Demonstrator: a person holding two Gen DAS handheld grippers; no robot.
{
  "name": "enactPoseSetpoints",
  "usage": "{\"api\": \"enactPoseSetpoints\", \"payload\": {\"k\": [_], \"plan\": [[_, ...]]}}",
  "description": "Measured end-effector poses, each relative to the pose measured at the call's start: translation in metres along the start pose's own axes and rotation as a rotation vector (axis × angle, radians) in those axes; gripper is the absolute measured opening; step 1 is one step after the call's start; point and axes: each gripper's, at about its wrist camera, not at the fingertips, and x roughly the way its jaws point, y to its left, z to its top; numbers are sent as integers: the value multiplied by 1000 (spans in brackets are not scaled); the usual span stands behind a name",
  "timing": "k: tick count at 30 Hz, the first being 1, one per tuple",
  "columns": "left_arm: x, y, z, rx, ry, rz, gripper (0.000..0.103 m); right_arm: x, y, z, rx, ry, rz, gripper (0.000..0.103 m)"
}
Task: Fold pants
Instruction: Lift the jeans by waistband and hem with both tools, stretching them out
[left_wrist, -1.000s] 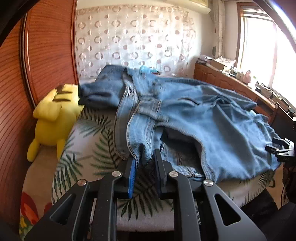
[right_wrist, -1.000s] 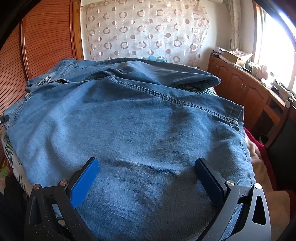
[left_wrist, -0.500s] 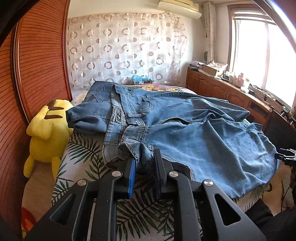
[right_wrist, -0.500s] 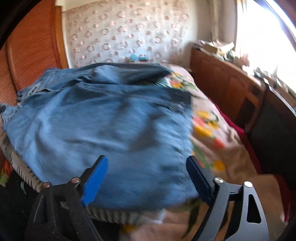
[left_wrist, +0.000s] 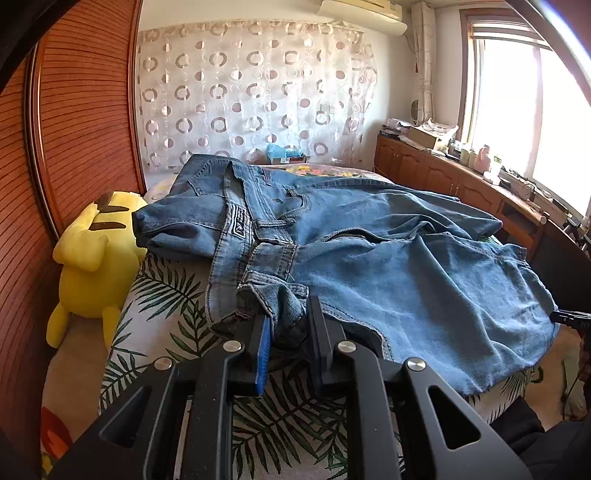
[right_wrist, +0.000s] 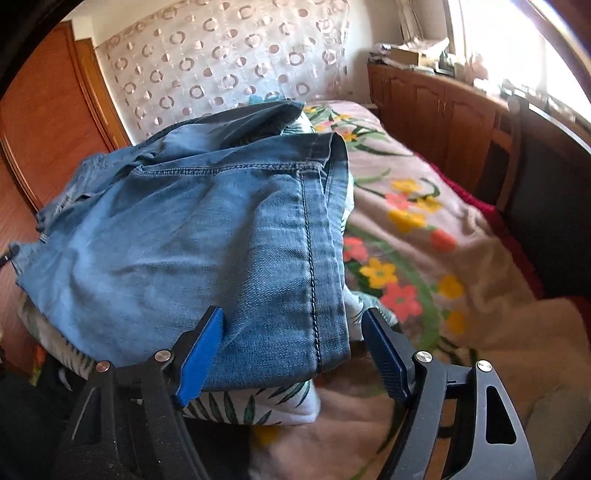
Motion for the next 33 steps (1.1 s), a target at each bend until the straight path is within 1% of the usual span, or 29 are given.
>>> {"api": "enactPoseSetpoints", "payload": {"k": [3,5,6,8,10,11,14,16,17,23,30,33], "plan": [[0,-1,-1,-1,0,-1,19,-3,-5,0,29,11,27,77],[0,-2,-1,0,-1,-1,19,-4,-6,1,40,16,53,70],[0,-2,-1,0,-1,0,19,-4,-8,3,42,20,67,63],[0,-2,-1,0,-3,-1,19,-4,-6,5,26,25,67,59],[-1,-2,0,4,-12,4,19,-6,-5,7,7,30,75,45],[-3,-3,1,9,-20,6,19,-8,-3,6,-3,29,60,43],[-12,-5,7,10,-56,8,18,-12,0,7,-29,29,29,33],[-19,-5,12,10,-79,7,18,-16,-1,9,-38,13,20,26],[-23,-6,15,10,-93,8,18,-18,1,10,-42,3,17,24],[-49,0,29,-15,-175,9,17,-52,20,21,-100,-112,-10,20],[-77,11,40,-46,-259,27,15,-91,38,33,-145,-247,-12,19],[-86,18,42,-68,-284,21,15,-103,47,35,-167,-292,-10,19]]}}
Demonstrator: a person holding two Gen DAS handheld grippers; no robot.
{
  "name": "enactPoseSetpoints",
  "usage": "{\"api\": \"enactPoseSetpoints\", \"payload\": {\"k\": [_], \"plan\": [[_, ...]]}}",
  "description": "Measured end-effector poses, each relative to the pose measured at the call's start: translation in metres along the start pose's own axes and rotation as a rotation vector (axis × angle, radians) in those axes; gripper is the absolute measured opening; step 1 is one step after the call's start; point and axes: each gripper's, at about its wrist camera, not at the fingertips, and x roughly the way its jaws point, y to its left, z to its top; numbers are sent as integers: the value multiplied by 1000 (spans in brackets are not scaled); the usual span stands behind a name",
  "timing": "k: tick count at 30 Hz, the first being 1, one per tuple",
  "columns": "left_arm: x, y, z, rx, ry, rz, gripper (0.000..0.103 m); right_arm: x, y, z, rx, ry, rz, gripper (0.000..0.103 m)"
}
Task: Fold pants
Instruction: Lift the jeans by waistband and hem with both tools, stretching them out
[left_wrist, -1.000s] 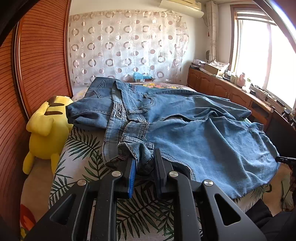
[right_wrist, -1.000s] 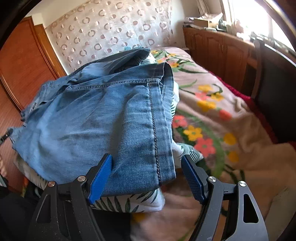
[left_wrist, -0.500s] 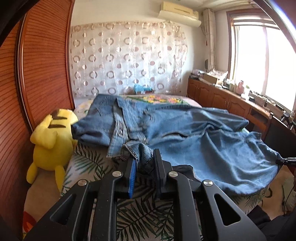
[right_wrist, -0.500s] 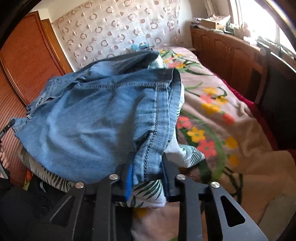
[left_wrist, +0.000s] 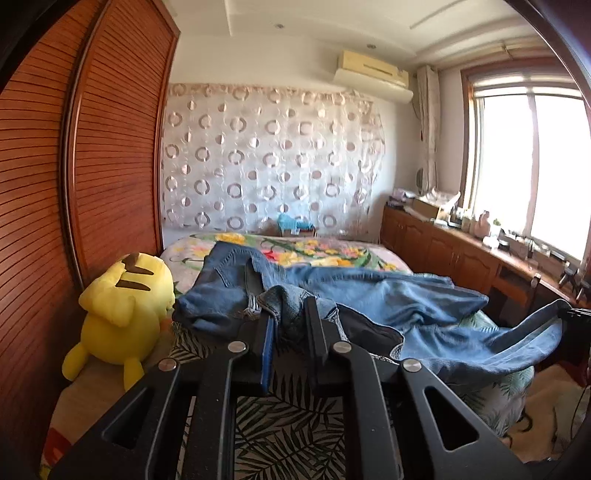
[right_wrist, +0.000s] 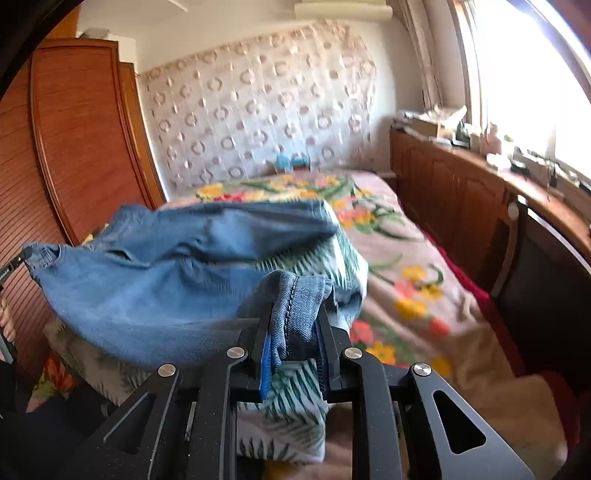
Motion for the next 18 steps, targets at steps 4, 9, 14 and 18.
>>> {"api": "enactPoseSetpoints", "payload": {"k": [4,9,14,18], "plan": [[-13,5,6,-9,-32,4,15,-12,11,5,-32,-49,2,19],[-26,16,15,-29,-71,-1,15,-18,14,0,-56,-87,9,19],[-23,19,14,-18,-67,11,15,-3,6,-7,-68,-103,14,19],[-11,18,7,-23,-33,11,15,5,4,-5,-71,-104,18,19]]}}
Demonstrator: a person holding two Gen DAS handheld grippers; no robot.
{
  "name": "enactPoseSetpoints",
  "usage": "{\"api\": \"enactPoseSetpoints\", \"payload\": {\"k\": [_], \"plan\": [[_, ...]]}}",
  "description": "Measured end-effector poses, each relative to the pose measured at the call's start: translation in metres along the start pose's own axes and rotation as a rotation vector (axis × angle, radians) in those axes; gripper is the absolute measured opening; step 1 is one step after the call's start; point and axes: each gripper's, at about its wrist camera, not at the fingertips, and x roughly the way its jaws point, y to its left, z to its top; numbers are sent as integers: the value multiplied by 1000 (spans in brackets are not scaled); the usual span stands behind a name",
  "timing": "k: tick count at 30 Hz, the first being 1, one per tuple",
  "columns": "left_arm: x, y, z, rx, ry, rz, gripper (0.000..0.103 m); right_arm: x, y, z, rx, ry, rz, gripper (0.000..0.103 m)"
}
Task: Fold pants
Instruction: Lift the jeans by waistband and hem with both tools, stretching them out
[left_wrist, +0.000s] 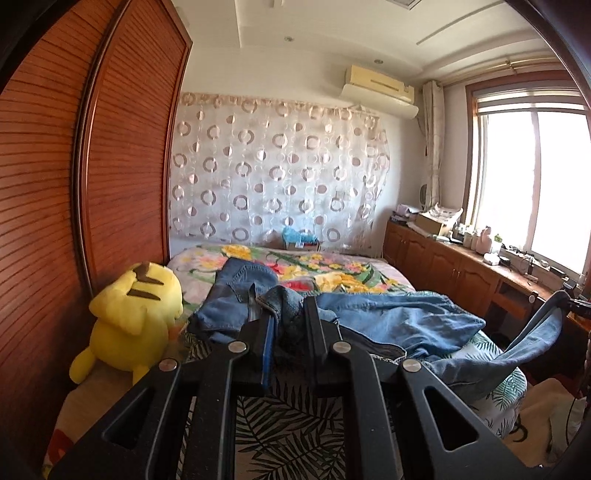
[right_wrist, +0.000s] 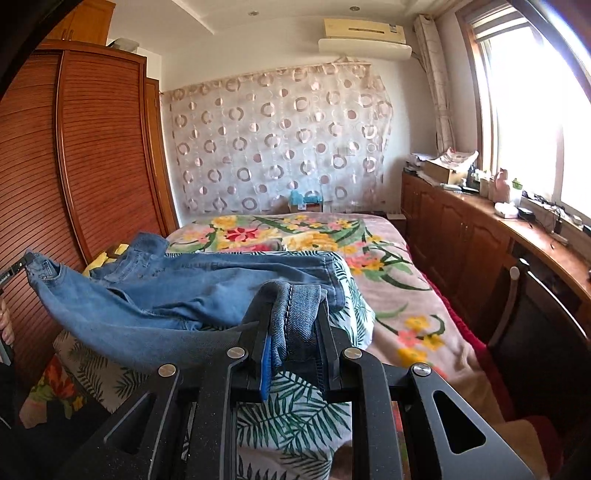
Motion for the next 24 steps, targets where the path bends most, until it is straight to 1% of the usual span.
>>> {"api": "enactPoseSetpoints", "payload": {"k": [2,6,10,15,17,18,24], "plan": [[10,1,-3,-2,20,-2,15,7,1,0,-9,3,-4,19],[28,-3,-6,18,35,12,15,30,0,4,-16,16,-18,19],[45,-5,-5,30,47,17,15,55,1,7,-19,37,-35,19],[61,-3,-1,31,60,20,15,73,5,15,-33,53,-52,19],[71,-3,4,30,62,21,15,77,3,22,-24,52,-55,19],[69,-4,3,33,62,21,15,76,5,26,-24,48,-59,19],[105,-7,18,57,55,27,15,95,4,48,-46,18,-77,19]]}}
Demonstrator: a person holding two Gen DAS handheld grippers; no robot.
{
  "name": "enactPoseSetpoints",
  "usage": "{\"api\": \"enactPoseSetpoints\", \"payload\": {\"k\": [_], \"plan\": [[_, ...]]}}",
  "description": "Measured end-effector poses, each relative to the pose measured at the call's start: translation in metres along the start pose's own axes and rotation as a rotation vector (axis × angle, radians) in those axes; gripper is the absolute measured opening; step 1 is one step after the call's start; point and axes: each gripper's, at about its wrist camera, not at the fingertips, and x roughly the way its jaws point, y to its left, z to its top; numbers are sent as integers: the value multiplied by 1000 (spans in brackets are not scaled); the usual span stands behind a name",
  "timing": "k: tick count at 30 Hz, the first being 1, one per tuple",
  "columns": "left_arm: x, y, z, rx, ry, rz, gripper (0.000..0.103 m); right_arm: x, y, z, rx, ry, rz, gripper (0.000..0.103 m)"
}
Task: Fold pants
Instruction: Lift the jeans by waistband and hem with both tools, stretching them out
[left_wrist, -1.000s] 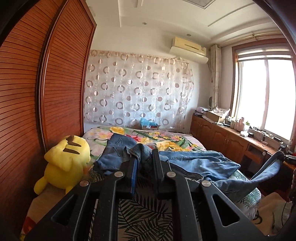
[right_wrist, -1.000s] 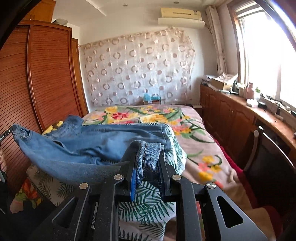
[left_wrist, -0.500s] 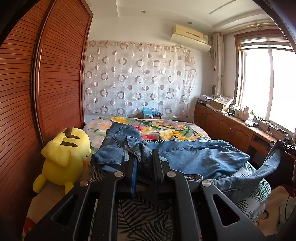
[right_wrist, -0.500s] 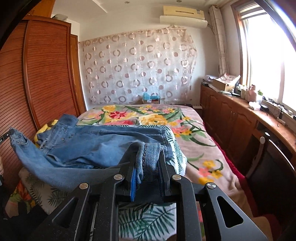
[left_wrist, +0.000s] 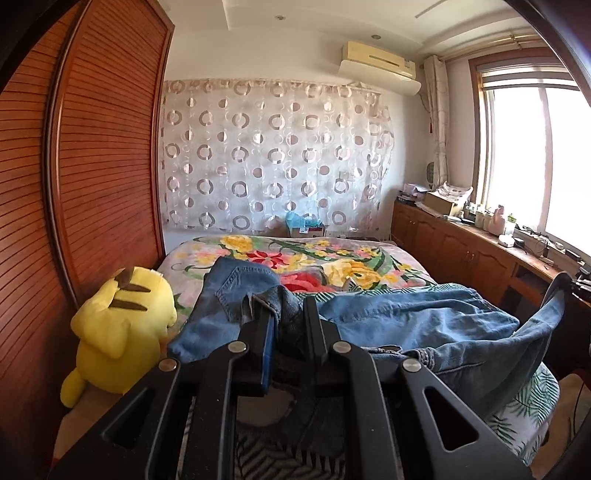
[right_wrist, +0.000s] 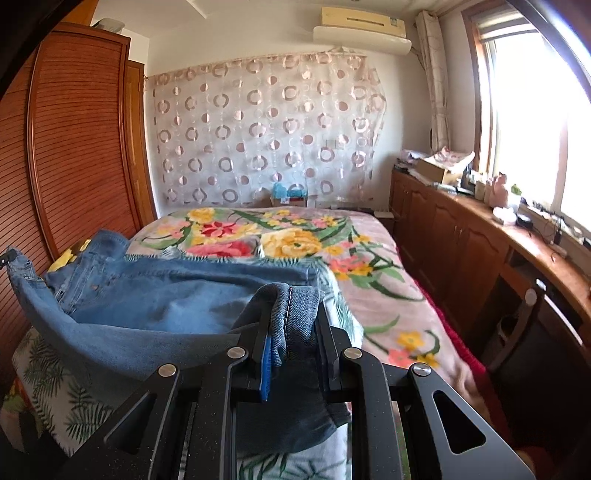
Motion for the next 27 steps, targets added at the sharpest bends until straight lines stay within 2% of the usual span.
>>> {"api": "enactPoseSetpoints", "payload": {"k": [14,22,27], "plan": [[71,6,18,14,46,36,15,70,11,12,-28,2,-6,19],[97,5,39,-2,31,41,15,70,9,31,-33,-51,-23,19],[120,7,43,-9,42,47,15,92,16,32,-42,-51,-37,19]]}}
